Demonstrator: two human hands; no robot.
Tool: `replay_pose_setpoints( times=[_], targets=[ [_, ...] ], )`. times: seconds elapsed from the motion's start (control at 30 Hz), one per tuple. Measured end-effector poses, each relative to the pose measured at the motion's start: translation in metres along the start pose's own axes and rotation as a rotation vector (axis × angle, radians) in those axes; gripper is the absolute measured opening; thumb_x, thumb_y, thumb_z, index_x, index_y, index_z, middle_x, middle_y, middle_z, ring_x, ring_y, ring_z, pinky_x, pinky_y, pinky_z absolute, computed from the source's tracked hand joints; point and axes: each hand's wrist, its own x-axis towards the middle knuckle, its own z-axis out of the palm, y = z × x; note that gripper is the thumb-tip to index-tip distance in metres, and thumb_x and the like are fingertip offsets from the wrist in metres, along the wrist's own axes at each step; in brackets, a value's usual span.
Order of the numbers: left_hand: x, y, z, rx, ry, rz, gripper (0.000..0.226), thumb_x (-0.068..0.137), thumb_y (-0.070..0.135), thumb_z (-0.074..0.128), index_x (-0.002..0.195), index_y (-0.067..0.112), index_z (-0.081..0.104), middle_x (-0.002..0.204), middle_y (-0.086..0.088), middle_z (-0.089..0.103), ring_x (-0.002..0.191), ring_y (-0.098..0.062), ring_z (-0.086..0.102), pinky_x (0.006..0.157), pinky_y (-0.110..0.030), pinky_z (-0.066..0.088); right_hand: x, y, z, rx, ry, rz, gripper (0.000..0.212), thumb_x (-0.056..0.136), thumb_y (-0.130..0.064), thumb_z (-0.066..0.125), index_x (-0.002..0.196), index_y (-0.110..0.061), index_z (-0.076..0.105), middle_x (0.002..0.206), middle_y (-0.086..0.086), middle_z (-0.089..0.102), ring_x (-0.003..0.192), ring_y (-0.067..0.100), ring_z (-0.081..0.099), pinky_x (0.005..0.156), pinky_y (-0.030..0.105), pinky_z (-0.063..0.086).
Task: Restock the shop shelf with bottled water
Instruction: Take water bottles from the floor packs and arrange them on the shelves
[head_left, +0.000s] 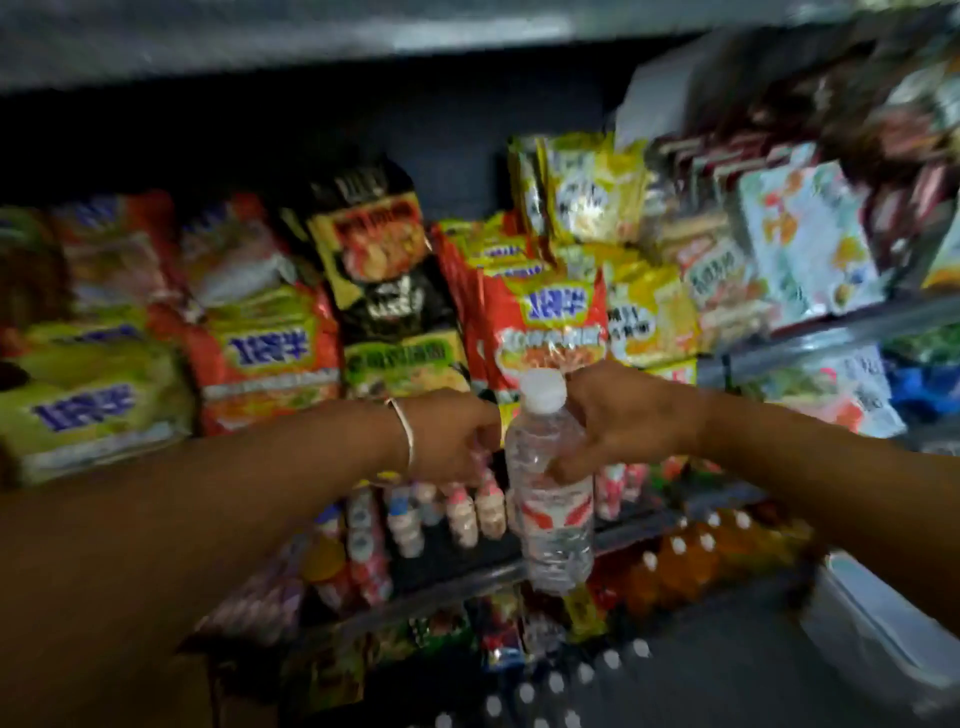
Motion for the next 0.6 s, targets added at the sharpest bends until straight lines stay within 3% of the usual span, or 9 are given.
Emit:
replay_pose_setpoints(
  times=[0.07,0.13,0.23,0.33,0.4,0.5,0.6],
  targets=[
    [-0.032,0.001,-0.061,-0.005,0.055,-0.042,0.027,0.083,0.010,0.061,0.109,0.004,0.057,0.103,-0.009,0.060,0.097,-0.025,0.057,0.075,-0.025,0.039,0.002,-0.042,-0.048,-0.020,0.060,-0.035,0.017,0.072,-0.024,0.077,0.067,-0.017,0.062,0.060,-0.013,0.053,0.056,-0.005,0.049,0.054,0.016,0.037],
    [-0.062,-0.001,-0.117,-0.038,0.121,-0.087,0.024,0.084,0.007,0.061,0.107,0.003,0.058,0.097,-0.006,0.060,0.089,-0.019,0.056,0.071,-0.023,0.040,0.006,-0.080,-0.092,0.015,0.132,-0.071,0.018,0.072,-0.025,0.076,0.071,-0.012,0.064,0.063,-0.006,0.052,0.060,0.003,0.049,0.055,0.022,0.037],
    [-0.102,-0.012,-0.182,-0.153,0.207,-0.163,0.023,0.083,0.004,0.063,0.106,0.006,0.060,0.100,-0.010,0.065,0.087,-0.018,0.058,0.079,-0.028,0.050,0.015,-0.135,-0.145,0.104,0.178,-0.150,0.015,0.071,-0.028,0.077,0.076,-0.016,0.070,0.065,-0.006,0.062,0.063,0.005,0.055,0.057,0.016,0.039],
    [-0.137,-0.026,-0.231,-0.206,0.276,-0.215,0.022,0.081,-0.001,0.063,0.101,0.007,0.059,0.091,-0.009,0.064,0.084,-0.025,0.062,0.078,-0.036,0.053,0.032,-0.183,-0.185,0.143,0.236,-0.213,0.048,0.070,-0.032,0.078,0.095,0.007,0.065,0.072,0.017,0.059,0.065,0.021,0.051,0.057,0.027,0.038],
    [-0.155,-0.037,-0.258,-0.223,0.319,-0.252,0.026,0.081,-0.004,0.062,0.107,-0.001,0.059,0.088,-0.010,0.063,0.074,-0.019,0.060,0.066,-0.024,0.052,0.045,-0.214,-0.208,0.145,0.288,-0.249,0.051,0.074,-0.032,0.073,0.093,0.014,0.061,0.067,0.014,0.050,0.059,0.019,0.045,0.052,0.025,0.034],
    [-0.176,-0.062,-0.293,-0.240,0.385,-0.302,0.027,0.081,-0.005,0.061,0.108,-0.003,0.061,0.083,-0.010,0.063,0.061,-0.009,0.058,0.057,-0.016,0.051,0.074,-0.256,-0.236,0.148,0.362,-0.281,0.033,0.075,-0.033,0.069,0.072,-0.001,0.059,0.057,0.008,0.045,0.051,0.014,0.041,0.046,0.021,0.034],
    [-0.194,-0.098,-0.319,-0.298,0.426,-0.346,0.015,0.082,-0.006,0.059,0.095,0.002,0.061,0.085,-0.014,0.062,0.068,-0.014,0.061,0.070,-0.027,0.055,0.109,-0.291,-0.255,0.180,0.417,-0.324,0.030,0.071,-0.034,0.070,0.062,-0.011,0.055,0.056,0.007,0.044,0.051,0.015,0.039,0.047,0.024,0.031]
  ],
)
